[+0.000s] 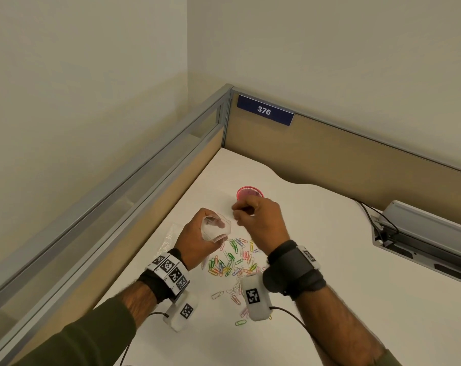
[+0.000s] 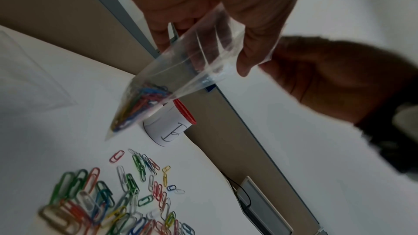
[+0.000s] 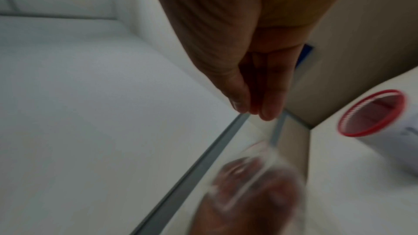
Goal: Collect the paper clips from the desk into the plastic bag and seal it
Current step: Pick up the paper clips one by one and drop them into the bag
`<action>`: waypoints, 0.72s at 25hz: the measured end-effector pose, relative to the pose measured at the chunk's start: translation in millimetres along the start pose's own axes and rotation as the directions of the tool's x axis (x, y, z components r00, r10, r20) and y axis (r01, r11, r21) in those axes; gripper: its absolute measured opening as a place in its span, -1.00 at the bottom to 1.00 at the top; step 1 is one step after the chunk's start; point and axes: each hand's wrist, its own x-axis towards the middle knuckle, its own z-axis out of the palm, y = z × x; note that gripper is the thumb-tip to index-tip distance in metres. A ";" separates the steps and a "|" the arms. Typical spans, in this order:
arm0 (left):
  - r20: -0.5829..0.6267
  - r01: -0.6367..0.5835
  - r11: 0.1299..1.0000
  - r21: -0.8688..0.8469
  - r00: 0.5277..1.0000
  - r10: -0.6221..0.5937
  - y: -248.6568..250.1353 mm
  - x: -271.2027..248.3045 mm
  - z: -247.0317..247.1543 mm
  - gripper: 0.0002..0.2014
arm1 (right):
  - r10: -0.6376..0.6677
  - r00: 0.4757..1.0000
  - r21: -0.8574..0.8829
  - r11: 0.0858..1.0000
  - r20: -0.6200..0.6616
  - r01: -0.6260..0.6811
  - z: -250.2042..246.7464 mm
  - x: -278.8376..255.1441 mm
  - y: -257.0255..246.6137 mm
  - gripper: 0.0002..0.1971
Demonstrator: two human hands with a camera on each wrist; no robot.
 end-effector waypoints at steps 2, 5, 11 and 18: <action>-0.017 -0.012 1.000 -0.020 1.000 0.012 -1.2 -2.1 -8.2 -0.58 | 0.077 0.997 -0.110 0.991 -0.007 -0.077 -4.0 5.1 43.8 -0.89; -0.038 -0.009 1.000 -0.029 0.999 0.008 -4.8 -5.1 -22.7 -0.58 | 0.334 0.937 -0.411 0.872 0.100 -0.266 5.4 4.4 117.6 -0.74; -0.098 -0.004 0.999 -0.045 0.995 -0.001 -9.3 -1.5 -45.4 -0.58 | 0.450 0.831 -0.551 0.805 0.329 -0.218 44.4 -0.4 161.4 -0.32; -0.121 0.010 0.999 -0.043 0.993 -0.015 -14.1 8.4 -45.7 -0.57 | 0.353 0.858 -0.602 0.796 0.374 -0.064 59.2 -10.9 153.8 -0.41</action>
